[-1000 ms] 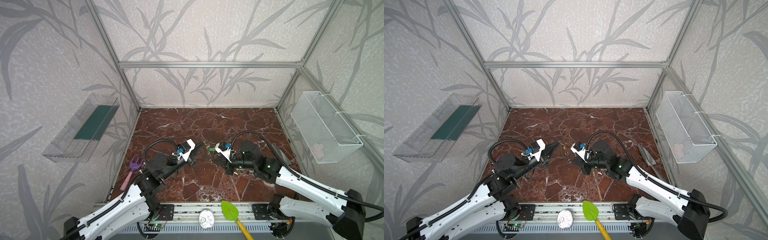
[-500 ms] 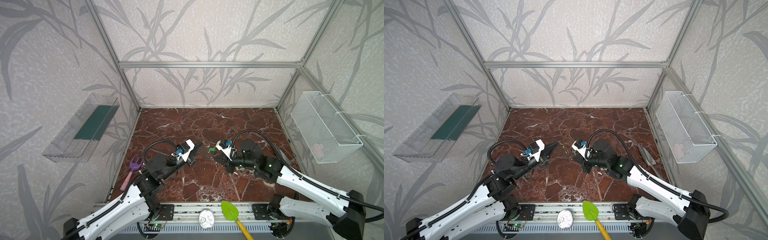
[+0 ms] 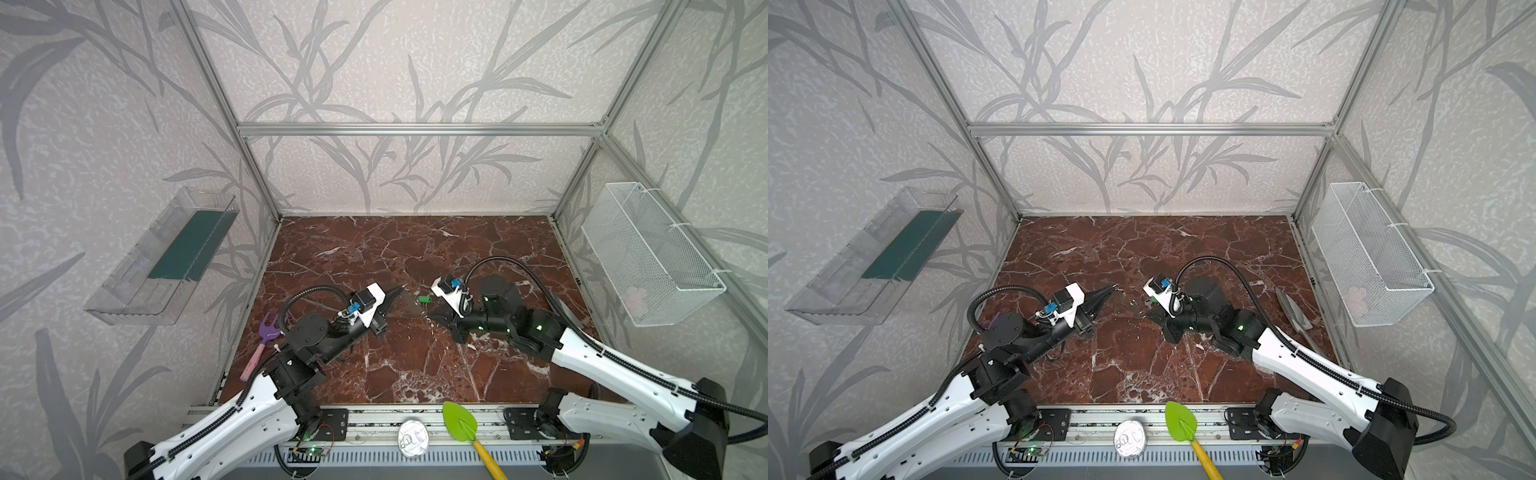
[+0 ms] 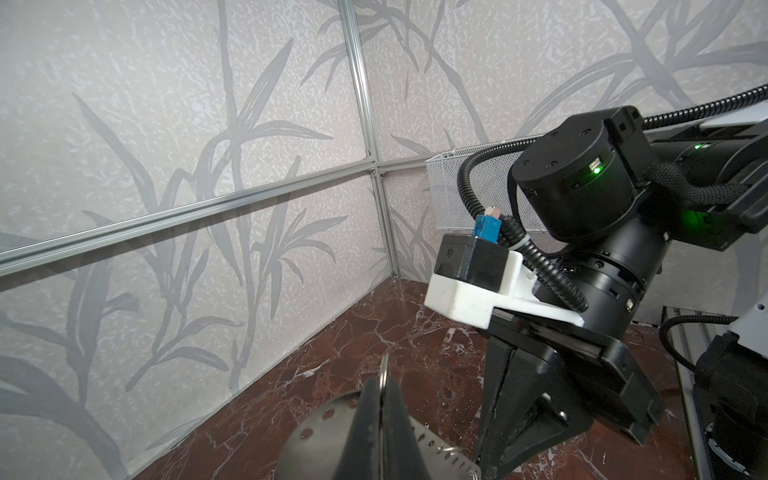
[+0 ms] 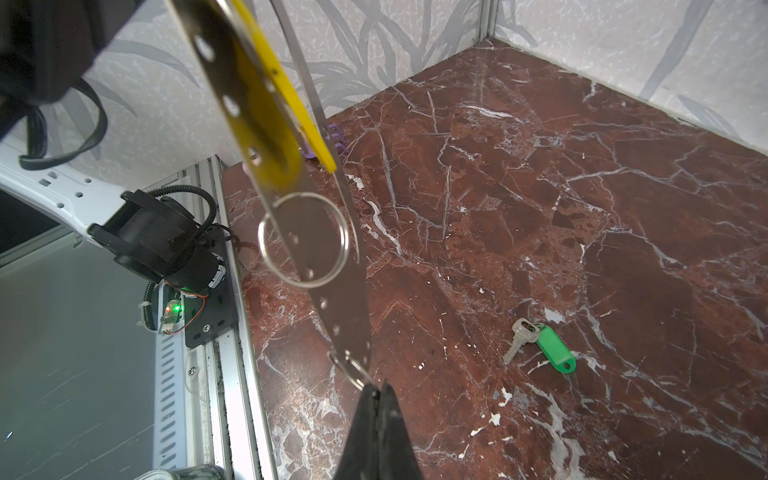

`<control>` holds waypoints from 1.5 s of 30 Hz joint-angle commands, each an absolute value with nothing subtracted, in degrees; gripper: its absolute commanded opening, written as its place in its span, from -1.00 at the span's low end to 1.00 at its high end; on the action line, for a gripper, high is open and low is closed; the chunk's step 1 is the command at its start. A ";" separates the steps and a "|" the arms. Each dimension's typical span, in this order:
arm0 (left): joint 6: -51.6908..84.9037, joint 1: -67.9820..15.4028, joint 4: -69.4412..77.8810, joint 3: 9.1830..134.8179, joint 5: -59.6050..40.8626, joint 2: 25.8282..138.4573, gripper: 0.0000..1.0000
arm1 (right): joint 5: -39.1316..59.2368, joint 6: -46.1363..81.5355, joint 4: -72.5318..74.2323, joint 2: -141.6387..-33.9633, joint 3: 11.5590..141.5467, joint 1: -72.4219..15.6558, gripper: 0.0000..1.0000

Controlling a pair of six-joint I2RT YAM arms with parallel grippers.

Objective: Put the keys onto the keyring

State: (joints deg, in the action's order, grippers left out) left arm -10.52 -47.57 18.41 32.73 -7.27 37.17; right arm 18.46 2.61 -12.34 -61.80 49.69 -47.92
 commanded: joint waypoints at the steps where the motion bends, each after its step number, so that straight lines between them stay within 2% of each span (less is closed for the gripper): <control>1: -11.25 -47.47 20.21 32.21 -6.95 36.04 -1.00 | 16.64 4.84 -13.53 -62.06 52.00 -47.05 -1.00; 14: -11.49 -47.46 20.03 31.16 -7.03 35.18 -1.00 | 13.77 11.79 -13.85 -60.50 53.96 -45.26 -1.00; 25: -11.95 -47.46 20.47 30.59 -7.36 34.54 -1.00 | 14.26 11.97 -12.50 -60.38 53.38 -45.26 -1.00; 32: -12.48 -47.46 19.17 31.51 -7.79 34.69 -1.00 | 26.72 5.61 -5.98 -57.22 47.18 -45.26 -0.99; 36: -12.66 -47.47 19.73 31.72 -7.52 34.72 -1.00 | 33.93 4.92 -0.20 -55.79 42.90 -45.26 -0.52; 38: -12.61 -47.46 20.11 31.89 -7.26 34.86 -1.00 | 37.08 5.12 1.35 -56.46 41.72 -45.26 -0.35; 41: -12.27 -47.49 20.63 32.08 -7.07 35.13 -1.00 | 39.31 4.99 3.71 -57.65 40.70 -46.79 -0.23; 45: -11.63 -47.53 21.51 32.01 -6.52 35.56 -1.00 | 36.37 4.57 5.17 -59.50 40.63 -49.66 -0.19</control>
